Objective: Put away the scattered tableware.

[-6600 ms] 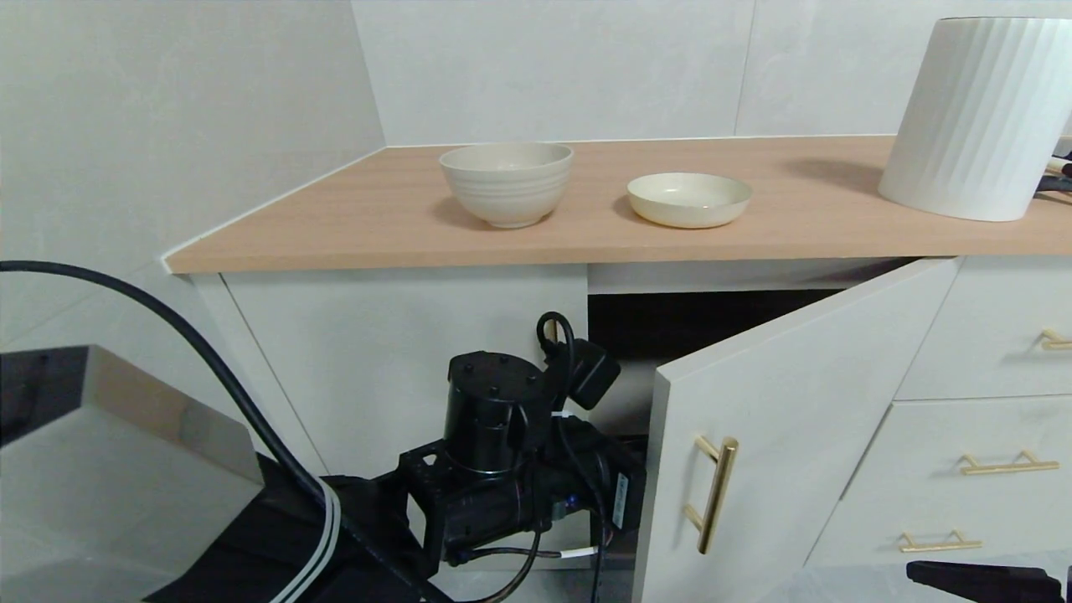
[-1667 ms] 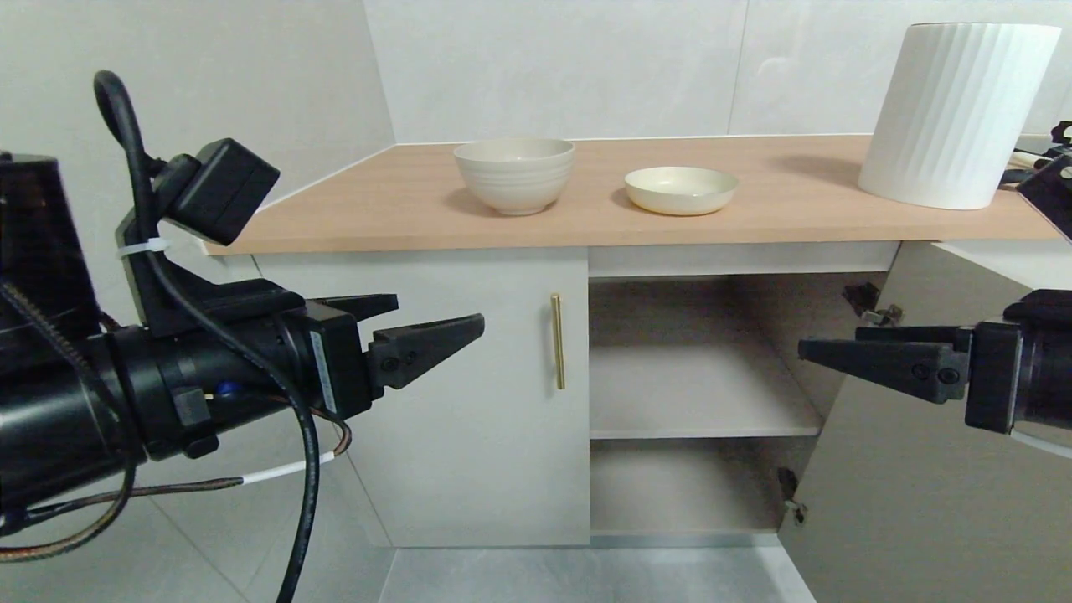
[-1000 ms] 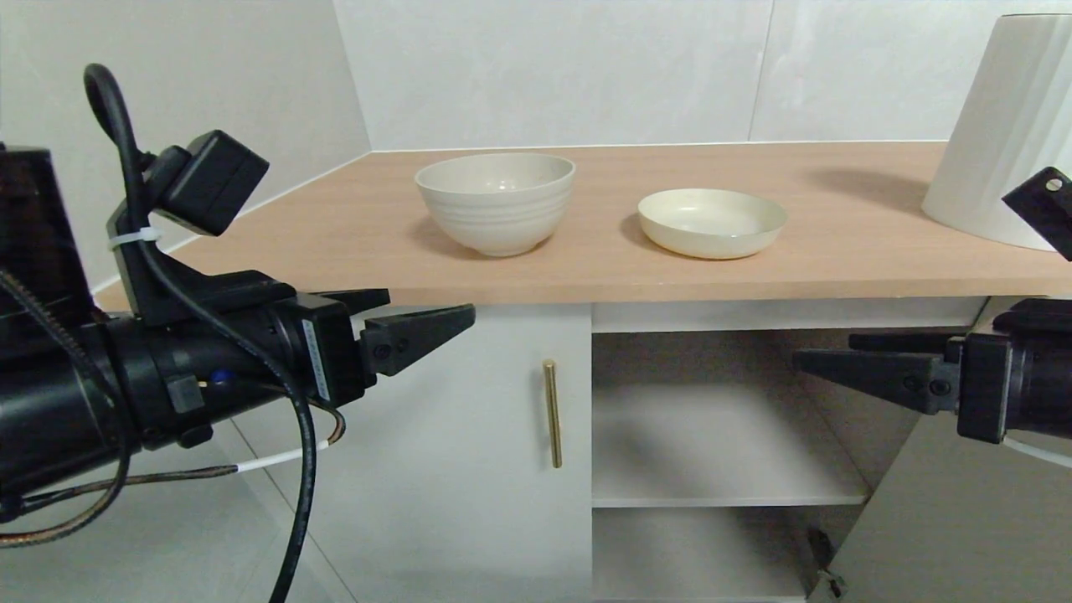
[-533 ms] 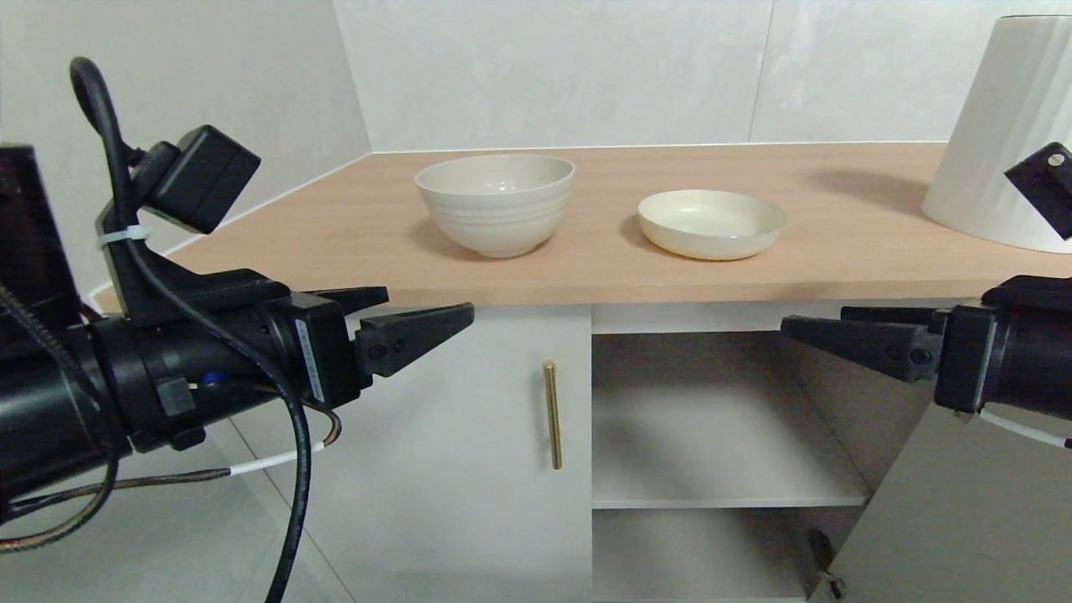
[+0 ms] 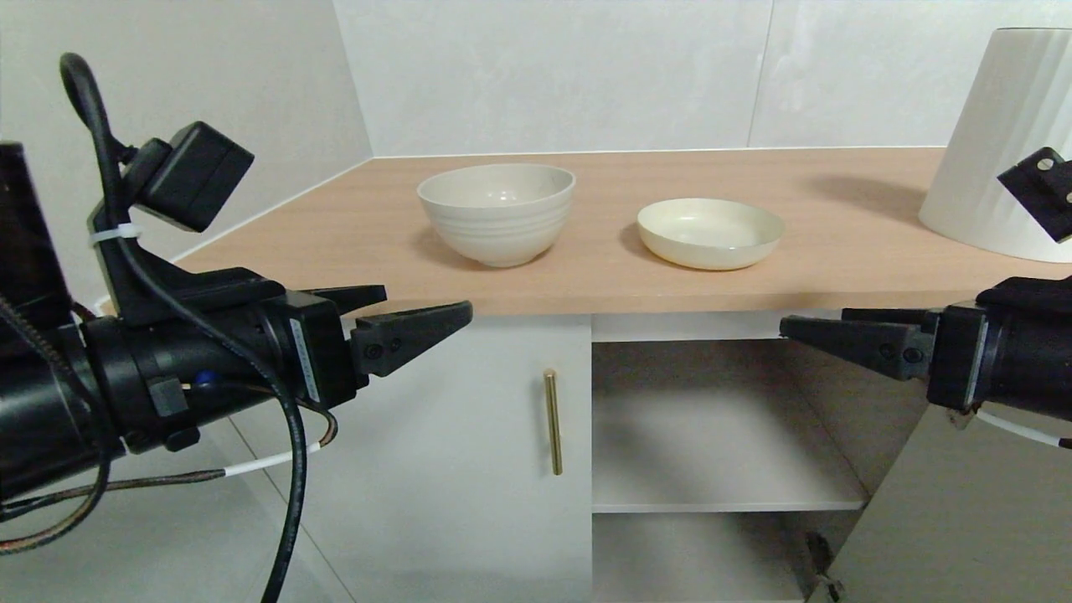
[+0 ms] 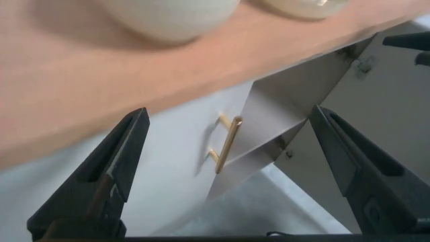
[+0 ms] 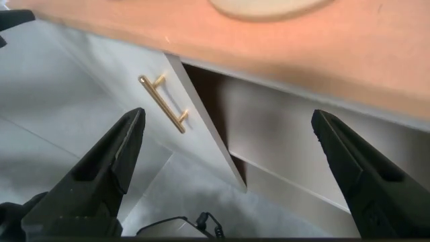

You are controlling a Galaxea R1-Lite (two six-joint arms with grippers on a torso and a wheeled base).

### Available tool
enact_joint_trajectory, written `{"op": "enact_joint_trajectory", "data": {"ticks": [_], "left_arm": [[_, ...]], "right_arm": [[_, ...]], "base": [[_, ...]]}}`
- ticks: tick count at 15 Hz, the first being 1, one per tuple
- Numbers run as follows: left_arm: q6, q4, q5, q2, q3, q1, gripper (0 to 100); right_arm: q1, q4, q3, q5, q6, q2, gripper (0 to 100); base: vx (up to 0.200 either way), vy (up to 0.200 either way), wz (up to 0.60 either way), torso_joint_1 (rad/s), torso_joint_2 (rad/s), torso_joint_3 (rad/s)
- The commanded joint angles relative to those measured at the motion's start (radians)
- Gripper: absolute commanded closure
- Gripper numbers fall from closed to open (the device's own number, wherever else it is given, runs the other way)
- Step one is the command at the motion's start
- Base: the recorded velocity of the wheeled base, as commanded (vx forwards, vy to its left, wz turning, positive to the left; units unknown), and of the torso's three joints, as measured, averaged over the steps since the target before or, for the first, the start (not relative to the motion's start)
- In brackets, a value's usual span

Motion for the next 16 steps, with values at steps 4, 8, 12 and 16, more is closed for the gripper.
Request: {"op": "enact_joint_trajectory", "data": {"ticks": [4, 8, 12, 16], "left_arm": [[0.0, 0.001, 0.0, -0.001, 0.0, 0.0, 0], [0.0, 0.001, 0.0, 0.001, 0.0, 0.0, 0], [0.0, 0.001, 0.0, 0.005, 0.0, 0.0, 0], [0.0, 0.004, -0.004, 0.038, -0.032, 0.029, 0]], "right_arm": [[0.002, 0.002, 0.002, 0.001, -0.002, -0.012, 0], [0.002, 0.002, 0.002, 0.004, -0.002, -0.011, 0], [0.002, 0.002, -0.006, 0.006, -0.002, 0.011, 0], [0.002, 0.002, -0.071, -0.008, 0.001, 0.098, 0]], "base": [[0.0, 0.0, 0.0, 0.051, -0.34, -0.343], [0.0, 0.0, 0.0, 0.107, -0.49, -0.333], [0.0, 0.0, 0.0, 0.147, -0.46, -0.319], [0.0, 0.0, 0.0, 0.148, -0.41, -0.264]]}}
